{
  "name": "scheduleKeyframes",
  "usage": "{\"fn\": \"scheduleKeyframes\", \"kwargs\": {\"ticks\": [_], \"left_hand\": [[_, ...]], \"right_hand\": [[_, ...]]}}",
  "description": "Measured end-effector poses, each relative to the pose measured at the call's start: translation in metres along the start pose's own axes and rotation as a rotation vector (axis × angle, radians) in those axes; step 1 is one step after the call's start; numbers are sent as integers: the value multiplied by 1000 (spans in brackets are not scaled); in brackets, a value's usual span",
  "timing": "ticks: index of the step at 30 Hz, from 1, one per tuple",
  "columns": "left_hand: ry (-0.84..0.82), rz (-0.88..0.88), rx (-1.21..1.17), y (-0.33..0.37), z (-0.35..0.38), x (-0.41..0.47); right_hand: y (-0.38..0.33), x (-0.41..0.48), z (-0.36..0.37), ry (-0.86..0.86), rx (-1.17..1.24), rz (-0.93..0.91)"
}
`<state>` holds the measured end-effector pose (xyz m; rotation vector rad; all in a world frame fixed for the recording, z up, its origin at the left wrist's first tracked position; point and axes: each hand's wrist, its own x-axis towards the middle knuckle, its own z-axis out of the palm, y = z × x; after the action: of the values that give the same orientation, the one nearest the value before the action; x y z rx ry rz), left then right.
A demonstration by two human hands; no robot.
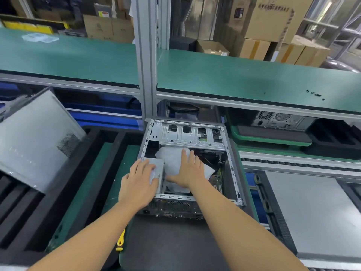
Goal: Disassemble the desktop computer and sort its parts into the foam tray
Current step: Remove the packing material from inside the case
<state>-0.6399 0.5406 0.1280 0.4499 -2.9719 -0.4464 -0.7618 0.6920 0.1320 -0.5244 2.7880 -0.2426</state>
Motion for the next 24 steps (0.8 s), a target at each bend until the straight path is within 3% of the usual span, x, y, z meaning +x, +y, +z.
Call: {"fn": "scheduleKeyframes", "kwargs": {"ticks": [3,7,9,11,14,16,18,21,24], "left_hand": [[27,-15,48,3,3,-1],[29,-19,78,4,3,-1],[37,-17,82,4,4,-1],[49,-15,70,4,5,0],[49,-12,59,3,4,-1],[27,-10,44,2,4,-1],[3,-13,1,2,3,-1],[-35,-59,-190,1,-12,4],[-142,-74,-653,5,-44,6]], "right_hand": [[5,7,19,-52,29,-1],[12,12,21,39,47,-35],[12,9,15,62,178,-78],[14,3,4,119,494,-50],[24,-7,-25,132,1340,178],[32,-14,-44,-67,1847,277],[34,-23,-54,-220,2052,249],[24,-32,-53,-332,2106,114],[-5,-39,-46,-424,1911,-29]]}}
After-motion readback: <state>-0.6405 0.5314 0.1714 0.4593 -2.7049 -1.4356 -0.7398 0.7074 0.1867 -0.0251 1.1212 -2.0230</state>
